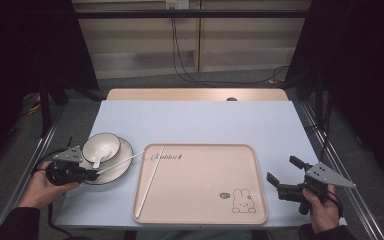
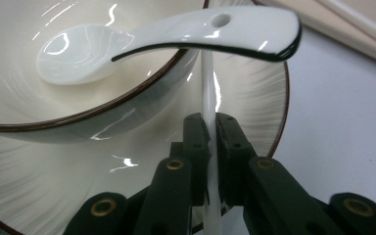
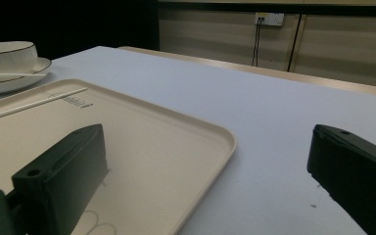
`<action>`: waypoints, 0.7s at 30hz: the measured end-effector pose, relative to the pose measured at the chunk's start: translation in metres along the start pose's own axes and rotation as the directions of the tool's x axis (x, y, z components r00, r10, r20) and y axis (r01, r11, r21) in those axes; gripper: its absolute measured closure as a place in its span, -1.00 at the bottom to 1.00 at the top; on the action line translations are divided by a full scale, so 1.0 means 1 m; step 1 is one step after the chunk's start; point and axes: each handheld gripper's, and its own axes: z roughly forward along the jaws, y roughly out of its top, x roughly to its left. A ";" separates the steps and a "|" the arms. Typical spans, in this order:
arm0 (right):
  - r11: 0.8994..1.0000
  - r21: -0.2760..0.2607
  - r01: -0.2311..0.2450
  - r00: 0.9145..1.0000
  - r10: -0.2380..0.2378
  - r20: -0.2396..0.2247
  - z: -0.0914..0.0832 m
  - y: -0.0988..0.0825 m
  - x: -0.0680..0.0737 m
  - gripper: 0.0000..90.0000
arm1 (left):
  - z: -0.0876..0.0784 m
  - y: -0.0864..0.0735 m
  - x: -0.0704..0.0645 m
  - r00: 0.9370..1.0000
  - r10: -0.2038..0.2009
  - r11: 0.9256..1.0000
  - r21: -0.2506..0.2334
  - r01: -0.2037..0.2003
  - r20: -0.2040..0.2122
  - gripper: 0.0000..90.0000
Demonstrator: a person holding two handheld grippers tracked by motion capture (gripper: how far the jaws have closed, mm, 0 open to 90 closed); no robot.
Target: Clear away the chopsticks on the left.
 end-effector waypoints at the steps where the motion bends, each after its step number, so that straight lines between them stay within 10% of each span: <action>1: 1.000 0.001 -0.001 1.000 0.001 -0.001 0.000 0.000 0.000 -0.98 | -0.001 0.000 -0.001 1.000 -0.004 1.000 -0.001 0.004 0.005 0.88; 21: 1.000 -0.002 -0.005 1.000 0.005 -0.003 0.000 0.000 0.000 -0.98 | -0.012 0.002 -0.018 0.993 -0.116 0.985 -0.123 0.119 0.033 0.88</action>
